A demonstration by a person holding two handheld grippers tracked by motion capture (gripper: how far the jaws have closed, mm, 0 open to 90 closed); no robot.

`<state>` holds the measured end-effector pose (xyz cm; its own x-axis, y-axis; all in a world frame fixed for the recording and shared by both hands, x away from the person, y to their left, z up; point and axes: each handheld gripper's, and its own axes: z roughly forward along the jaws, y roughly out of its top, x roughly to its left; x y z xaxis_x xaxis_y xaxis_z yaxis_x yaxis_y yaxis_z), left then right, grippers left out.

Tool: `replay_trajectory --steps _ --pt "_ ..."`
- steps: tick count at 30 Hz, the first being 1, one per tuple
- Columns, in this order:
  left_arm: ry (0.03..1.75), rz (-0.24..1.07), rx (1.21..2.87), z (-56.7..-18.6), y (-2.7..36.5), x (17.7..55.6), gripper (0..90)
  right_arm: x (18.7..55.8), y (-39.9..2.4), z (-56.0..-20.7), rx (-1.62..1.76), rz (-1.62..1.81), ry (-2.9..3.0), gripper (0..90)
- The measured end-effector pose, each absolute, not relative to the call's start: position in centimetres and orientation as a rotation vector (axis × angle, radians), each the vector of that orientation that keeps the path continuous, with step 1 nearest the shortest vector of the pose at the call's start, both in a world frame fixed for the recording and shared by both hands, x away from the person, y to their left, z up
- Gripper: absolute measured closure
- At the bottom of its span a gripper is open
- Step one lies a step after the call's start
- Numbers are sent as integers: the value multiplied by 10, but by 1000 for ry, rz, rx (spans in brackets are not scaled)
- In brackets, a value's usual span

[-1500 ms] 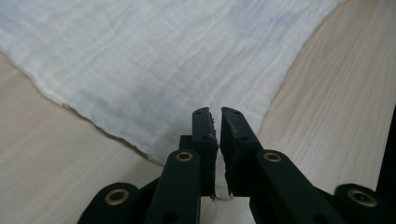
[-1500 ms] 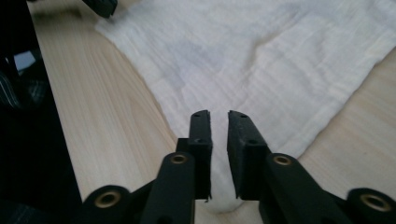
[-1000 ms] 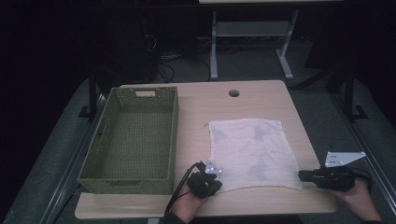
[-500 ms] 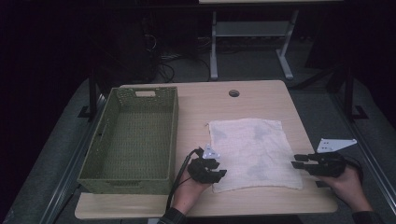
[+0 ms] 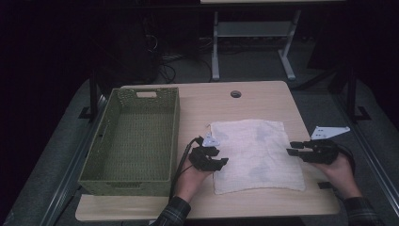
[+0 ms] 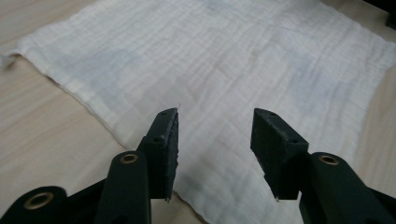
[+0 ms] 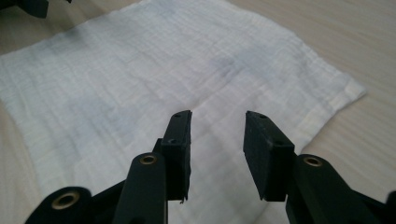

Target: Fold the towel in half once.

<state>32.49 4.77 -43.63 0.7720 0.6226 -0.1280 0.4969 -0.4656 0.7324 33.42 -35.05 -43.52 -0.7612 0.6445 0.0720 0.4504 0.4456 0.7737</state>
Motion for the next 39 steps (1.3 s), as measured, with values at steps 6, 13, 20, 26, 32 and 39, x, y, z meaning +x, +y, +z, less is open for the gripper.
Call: replay_trajectory --steps 6,13,20,26,32,39 --pt "849 259 2159 -436 46 346 502 356 -347 -430 956 1237 2430 618" --pt "896 317 2146 -435 47 370 503 377 -344 -429 968 1239 2430 623" --pt "987 365 2106 -437 51 403 491 401 -339 -430 967 1227 2429 620" --pt "1062 380 2068 -448 52 436 494 419 -334 -433 978 1234 2422 599" --pt "1086 426 2098 -456 51 464 521 439 -335 -442 1016 1217 2403 572" --pt "1099 437 2132 -463 48 480 576 465 -347 -454 1104 1166 2377 569"
